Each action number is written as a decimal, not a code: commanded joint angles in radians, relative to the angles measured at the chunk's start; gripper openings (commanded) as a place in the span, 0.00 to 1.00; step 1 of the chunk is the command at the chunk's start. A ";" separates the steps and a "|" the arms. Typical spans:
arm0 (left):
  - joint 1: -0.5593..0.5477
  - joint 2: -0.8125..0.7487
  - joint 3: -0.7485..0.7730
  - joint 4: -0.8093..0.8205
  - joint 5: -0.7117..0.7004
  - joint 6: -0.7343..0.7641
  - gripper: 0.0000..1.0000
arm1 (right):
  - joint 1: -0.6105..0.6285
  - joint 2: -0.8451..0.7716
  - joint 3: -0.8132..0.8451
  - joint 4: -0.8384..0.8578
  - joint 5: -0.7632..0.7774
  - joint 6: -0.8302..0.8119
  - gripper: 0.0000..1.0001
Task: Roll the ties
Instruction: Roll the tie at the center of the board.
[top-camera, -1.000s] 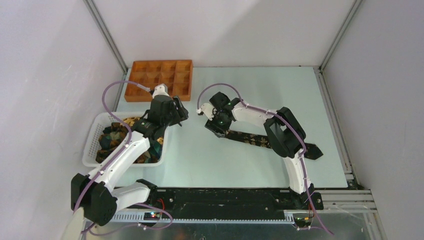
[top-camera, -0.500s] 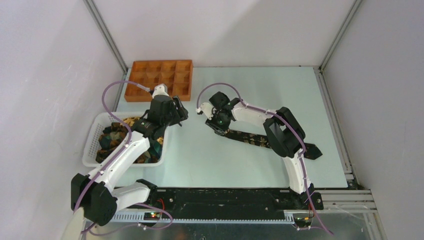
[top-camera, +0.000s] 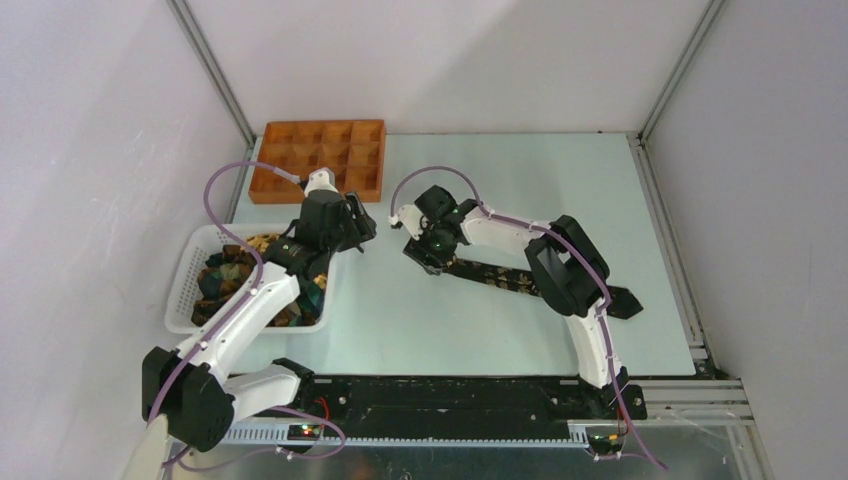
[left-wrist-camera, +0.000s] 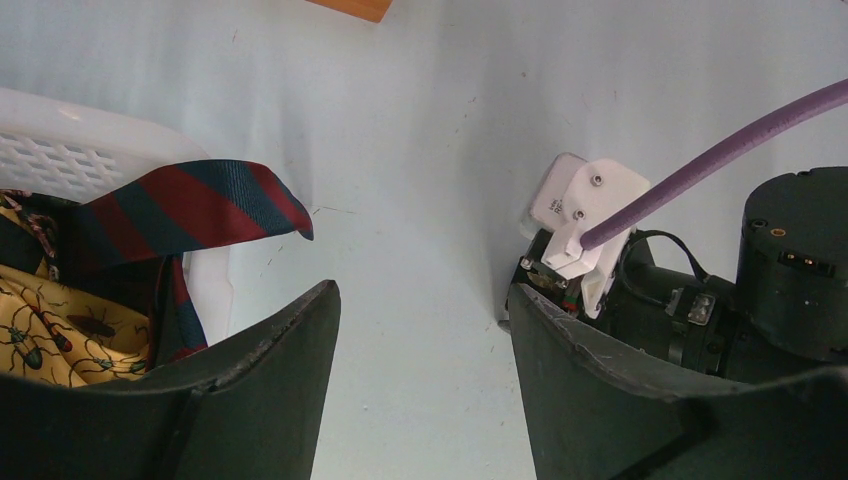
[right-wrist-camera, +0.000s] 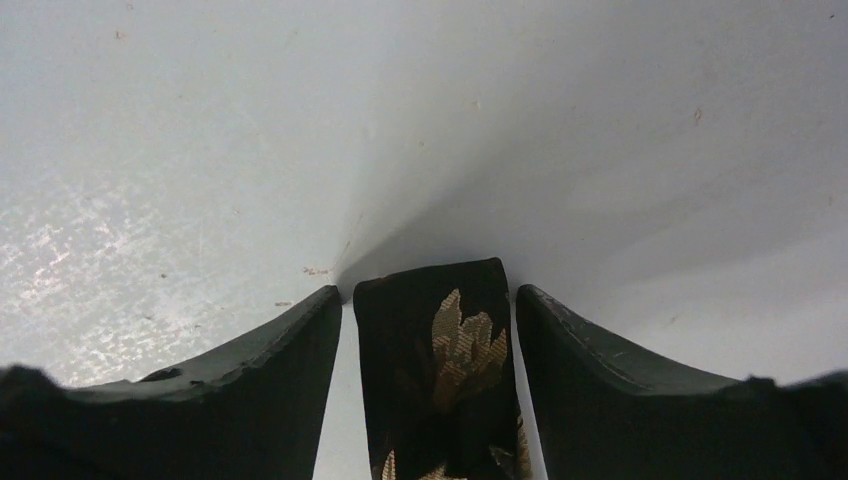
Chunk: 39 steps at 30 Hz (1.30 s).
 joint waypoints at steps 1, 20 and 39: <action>0.009 -0.008 0.005 0.028 0.007 -0.013 0.69 | 0.012 0.044 -0.056 -0.037 0.051 0.015 0.69; 0.009 -0.004 0.009 0.032 0.020 -0.016 0.69 | -0.022 0.000 -0.083 -0.156 0.089 0.064 0.73; 0.009 -0.002 0.004 0.038 0.023 -0.019 0.69 | -0.020 0.034 -0.037 -0.158 0.078 0.067 0.61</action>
